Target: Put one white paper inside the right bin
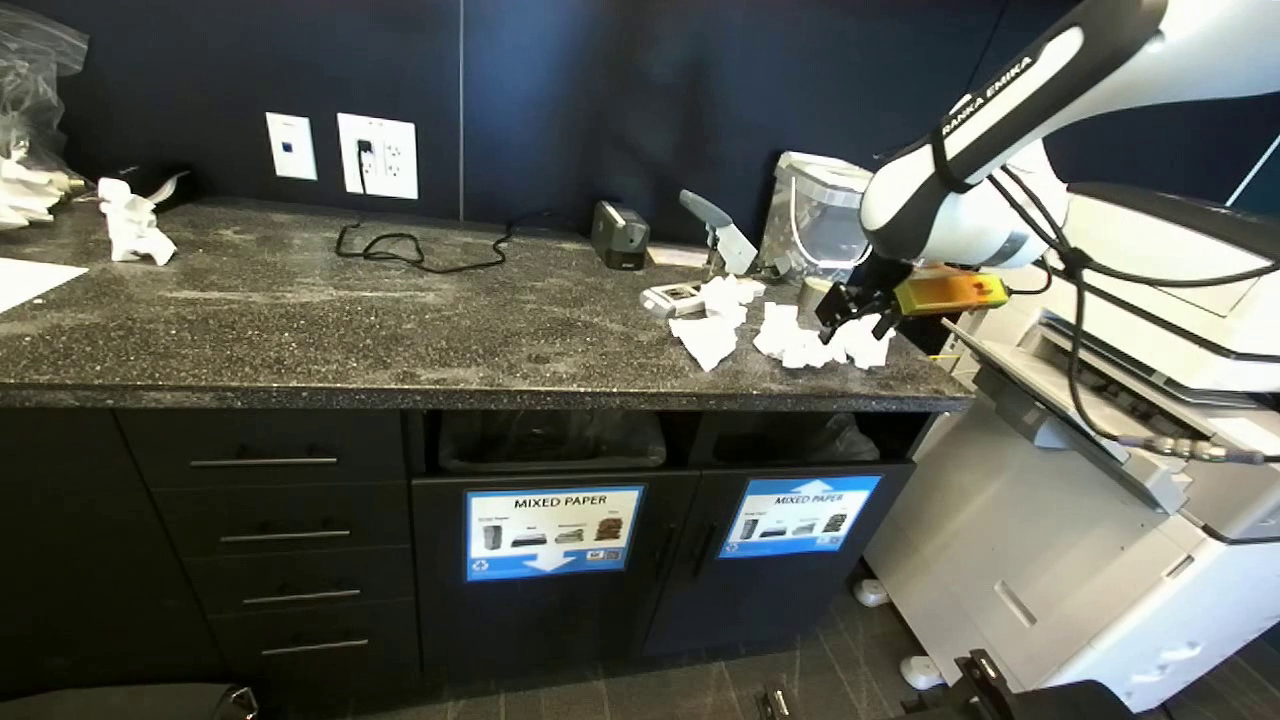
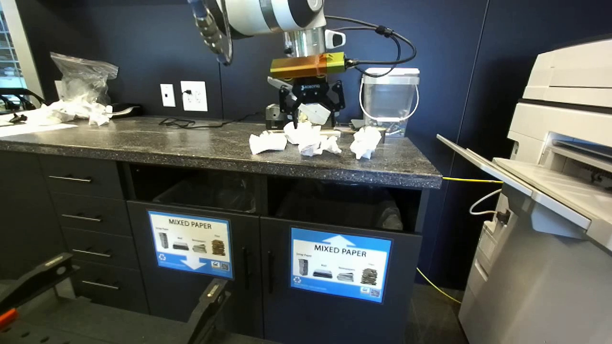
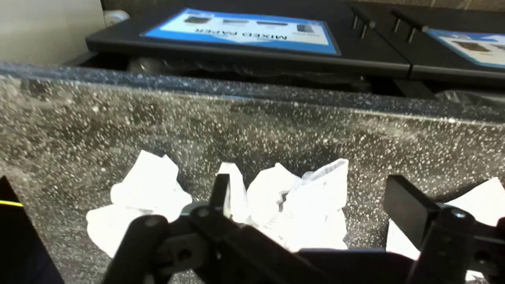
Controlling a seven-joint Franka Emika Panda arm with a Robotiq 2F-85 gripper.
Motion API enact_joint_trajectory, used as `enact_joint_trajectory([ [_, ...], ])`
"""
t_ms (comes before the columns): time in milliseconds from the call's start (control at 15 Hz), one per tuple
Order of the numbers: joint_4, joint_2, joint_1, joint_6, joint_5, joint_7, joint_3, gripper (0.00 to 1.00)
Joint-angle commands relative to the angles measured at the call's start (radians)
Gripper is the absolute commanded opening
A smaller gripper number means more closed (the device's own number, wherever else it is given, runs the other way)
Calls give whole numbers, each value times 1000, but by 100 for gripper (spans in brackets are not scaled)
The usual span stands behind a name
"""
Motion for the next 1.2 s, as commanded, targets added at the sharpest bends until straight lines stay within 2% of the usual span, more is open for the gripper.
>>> enact_joint_trajectory([
  [0,223,149,-80,-42,116,-196,90,100],
  [333,435,307,-162,-96,144,-379,189,100],
  [533,521,383,-188,-141,146,-459,227,100],
  [1133,712,495,-162,-394,139,-601,219,100],
])
